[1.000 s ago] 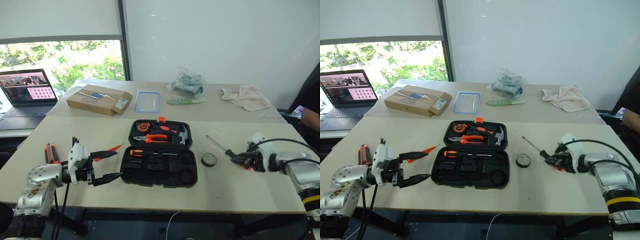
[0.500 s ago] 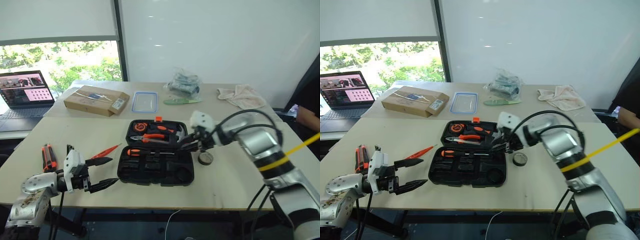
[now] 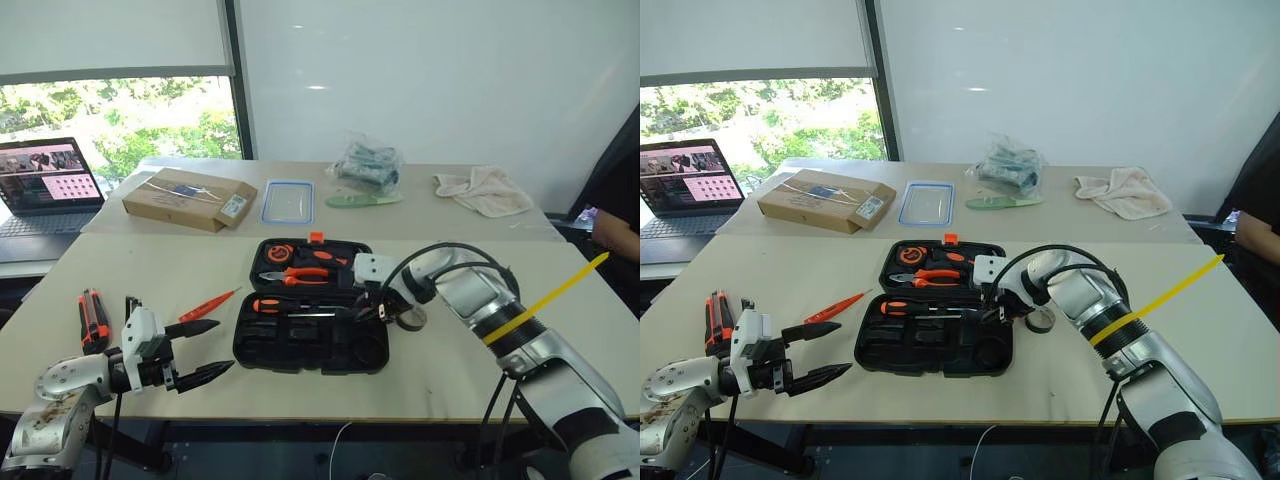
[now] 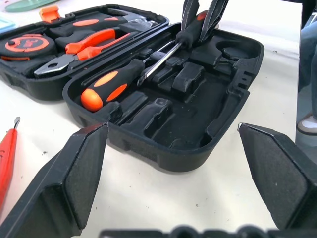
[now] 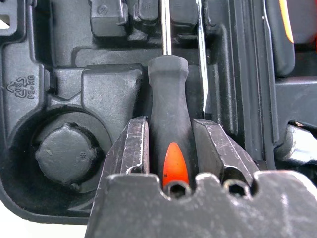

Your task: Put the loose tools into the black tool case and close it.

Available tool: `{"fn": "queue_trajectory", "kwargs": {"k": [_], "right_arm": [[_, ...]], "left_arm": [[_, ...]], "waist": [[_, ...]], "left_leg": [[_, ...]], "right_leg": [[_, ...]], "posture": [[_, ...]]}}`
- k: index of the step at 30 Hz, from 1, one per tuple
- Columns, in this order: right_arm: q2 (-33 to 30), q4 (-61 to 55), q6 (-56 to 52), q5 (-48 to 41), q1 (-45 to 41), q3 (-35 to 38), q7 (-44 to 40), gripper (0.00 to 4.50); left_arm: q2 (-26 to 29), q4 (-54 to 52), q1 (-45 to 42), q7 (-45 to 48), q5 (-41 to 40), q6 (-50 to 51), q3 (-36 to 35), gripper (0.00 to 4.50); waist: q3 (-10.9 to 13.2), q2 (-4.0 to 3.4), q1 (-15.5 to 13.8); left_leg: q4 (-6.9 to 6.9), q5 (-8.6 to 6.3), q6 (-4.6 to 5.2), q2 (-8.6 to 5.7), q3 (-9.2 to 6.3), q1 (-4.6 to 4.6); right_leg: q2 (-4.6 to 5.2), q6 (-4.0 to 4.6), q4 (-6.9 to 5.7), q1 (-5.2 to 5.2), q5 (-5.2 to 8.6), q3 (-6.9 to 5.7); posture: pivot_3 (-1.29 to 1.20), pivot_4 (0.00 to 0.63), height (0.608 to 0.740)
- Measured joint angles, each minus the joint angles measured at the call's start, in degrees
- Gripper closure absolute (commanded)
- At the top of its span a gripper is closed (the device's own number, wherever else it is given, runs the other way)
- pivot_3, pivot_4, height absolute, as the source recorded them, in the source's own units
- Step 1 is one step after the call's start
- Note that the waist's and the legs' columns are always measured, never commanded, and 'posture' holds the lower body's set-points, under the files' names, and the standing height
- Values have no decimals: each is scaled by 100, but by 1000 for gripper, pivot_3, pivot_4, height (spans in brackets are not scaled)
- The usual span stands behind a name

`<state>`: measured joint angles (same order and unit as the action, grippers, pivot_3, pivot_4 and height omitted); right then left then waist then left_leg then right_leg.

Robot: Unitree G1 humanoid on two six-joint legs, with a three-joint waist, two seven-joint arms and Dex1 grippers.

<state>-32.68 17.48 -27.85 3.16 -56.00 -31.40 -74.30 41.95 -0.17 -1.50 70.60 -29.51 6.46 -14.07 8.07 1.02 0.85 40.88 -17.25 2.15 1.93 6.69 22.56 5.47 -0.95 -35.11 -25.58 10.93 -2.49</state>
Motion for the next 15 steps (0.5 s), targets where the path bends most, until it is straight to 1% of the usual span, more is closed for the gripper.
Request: {"fn": "queue_trajectory", "kwargs": {"k": [6, 7, 8, 10, 12, 13, 14, 15], "right_arm": [[129, 67, -10, 169, 0, 29, 1, 3516], [159, 75, -22, 189, 0, 42, 2, 2513], [187, 99, -37, 204, 4, 52, -2, 2305], [214, 130, -41, 226, 20, 91, 34, 1680], [233, 155, -38, 200, 21, 165, 4, 943], [237, 192, -16, 107, 21, 250, -62, 659], [234, 224, 148, -75, 18, 436, -170, 659], [234, 224, 160, -89, 18, 450, -176, 659]], "left_arm": [[1, 2, -23, -20, 4, -5, 0, 0], [1, 3, -27, -23, 5, -6, 0, 0], [1, 3, -34, -27, 6, -9, 0, 0], [1, 3, -41, -32, 7, -13, 0, 0], [1, 6, -42, -37, 9, -16, 0, 0], [1, 11, -41, -38, 12, -18, 0, 0], [1, 22, -41, -41, 19, -22, 0, 0], [1, 22, -41, -41, 19, -22, 0, 0]], "waist": [[0, 0, 3], [0, 0, 3], [0, 0, 4], [0, 0, 5], [0, 0, 4], [0, 0, 4], [0, 0, 3], [0, 0, 2]], "left_leg": [[-2, 2, -5, 4, -2, -35], [-2, 2, -5, 4, -2, -37], [-2, 2, -5, 4, -2, -38], [-4, 3, -6, 4, -2, -35], [-5, 3, -7, 4, -3, -31], [-6, 3, -7, 4, -3, -27], [-7, 3, -7, 3, -3, -25], [-7, 3, -7, 3, -2, -25]], "right_leg": [[-1, 11, -1, 25, 6, 2], [-1, 12, -3, 26, 6, 2], [-1, 13, -5, 26, 6, 2], [1, 13, -6, 21, 6, 4], [-2, 15, -6, 20, 7, 3], [-2, 15, -7, 16, 7, 2], [-3, 14, -9, 18, 6, 1], [-3, 14, -8, 18, 6, 1]], "posture": [[0, 150, 740], [0, 150, 740], [0, 150, 740], [0, 150, 740], [0, 150, 740], [0, 150, 740], [0, 150, 740], [0, 150, 740]]}}
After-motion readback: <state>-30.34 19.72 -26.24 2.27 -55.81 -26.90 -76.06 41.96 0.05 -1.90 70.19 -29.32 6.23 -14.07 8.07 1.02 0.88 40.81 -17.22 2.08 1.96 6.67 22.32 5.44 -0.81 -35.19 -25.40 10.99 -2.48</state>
